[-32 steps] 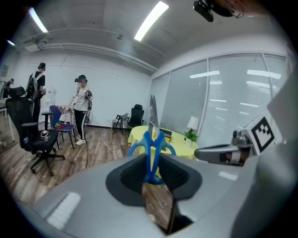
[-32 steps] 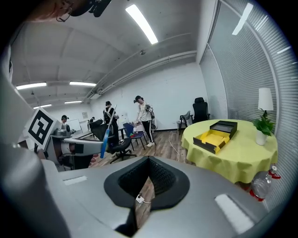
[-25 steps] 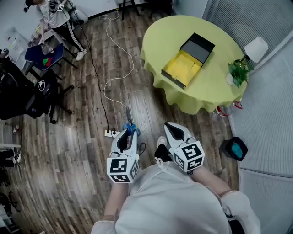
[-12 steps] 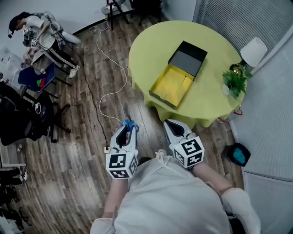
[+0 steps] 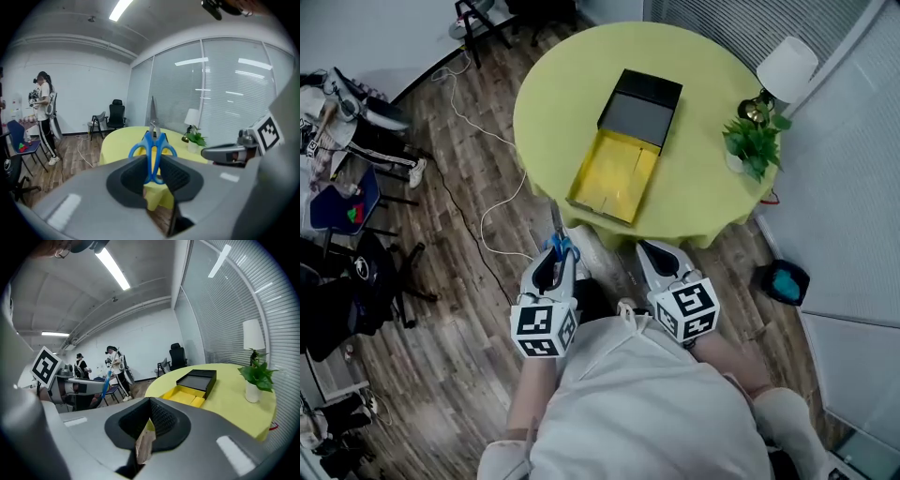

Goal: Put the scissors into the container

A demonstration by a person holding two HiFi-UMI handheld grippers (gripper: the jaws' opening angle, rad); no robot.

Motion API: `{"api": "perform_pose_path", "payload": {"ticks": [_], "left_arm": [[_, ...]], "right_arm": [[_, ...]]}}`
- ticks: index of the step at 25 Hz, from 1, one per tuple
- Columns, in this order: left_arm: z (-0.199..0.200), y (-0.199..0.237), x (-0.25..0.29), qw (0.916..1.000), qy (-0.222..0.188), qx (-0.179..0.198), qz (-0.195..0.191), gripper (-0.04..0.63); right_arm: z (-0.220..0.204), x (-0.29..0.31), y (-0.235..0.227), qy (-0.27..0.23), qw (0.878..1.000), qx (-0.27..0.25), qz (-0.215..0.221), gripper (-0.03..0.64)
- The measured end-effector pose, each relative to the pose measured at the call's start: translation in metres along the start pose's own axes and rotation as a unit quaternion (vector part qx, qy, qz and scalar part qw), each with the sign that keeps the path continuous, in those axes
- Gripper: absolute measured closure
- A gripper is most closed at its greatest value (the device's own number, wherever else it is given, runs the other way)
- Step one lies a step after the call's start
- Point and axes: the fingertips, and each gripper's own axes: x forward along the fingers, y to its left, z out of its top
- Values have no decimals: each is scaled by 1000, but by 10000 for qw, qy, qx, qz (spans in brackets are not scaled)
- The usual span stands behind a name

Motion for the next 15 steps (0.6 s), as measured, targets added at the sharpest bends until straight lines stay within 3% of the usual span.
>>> {"api": "perform_pose_path", "payload": {"ticks": [7,15], "left_arm": [[31,-11,66,9959,117,380,-816,511],[60,-2,135,9831,378,761,-1624,511]], "right_arm": [[20,12,-47,-229,9957,335,-836,618],[50,38,-80,-490,9822,647,-1693,618]]}}
